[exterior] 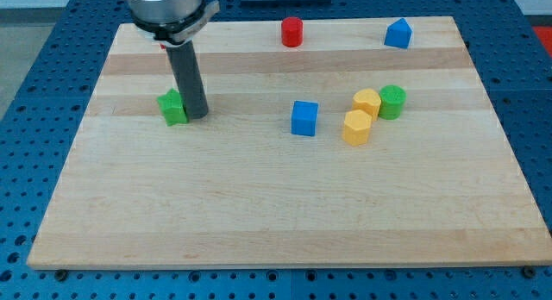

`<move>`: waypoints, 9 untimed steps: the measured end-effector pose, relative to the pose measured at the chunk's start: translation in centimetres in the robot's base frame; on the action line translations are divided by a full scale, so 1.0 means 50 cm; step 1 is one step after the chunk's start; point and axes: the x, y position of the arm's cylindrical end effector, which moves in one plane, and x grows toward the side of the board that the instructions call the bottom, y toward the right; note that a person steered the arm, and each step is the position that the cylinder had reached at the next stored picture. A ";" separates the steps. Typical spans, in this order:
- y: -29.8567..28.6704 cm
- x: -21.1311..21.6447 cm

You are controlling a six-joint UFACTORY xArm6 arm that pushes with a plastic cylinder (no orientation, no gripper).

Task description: Point your arm at the blue cube

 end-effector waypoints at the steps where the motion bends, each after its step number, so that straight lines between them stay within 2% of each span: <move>1: -0.027 0.000; 4: -0.012 0.000; 6: 0.173 -0.011; 9: 0.423 -0.087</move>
